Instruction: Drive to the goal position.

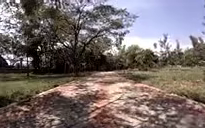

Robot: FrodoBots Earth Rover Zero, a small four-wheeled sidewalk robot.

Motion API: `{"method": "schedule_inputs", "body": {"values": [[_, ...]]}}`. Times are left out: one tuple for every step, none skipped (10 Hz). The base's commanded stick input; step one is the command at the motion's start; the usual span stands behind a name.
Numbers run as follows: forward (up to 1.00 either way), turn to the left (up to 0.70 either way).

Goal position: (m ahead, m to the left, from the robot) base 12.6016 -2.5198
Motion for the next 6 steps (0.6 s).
{"method": "schedule_inputs", "body": {"values": [[0.7, 0.21], [0.7, 0.03], [0.7, 0.0], [0.7, 0.0], [0.7, 0.0], [0.7, 0.0]]}}
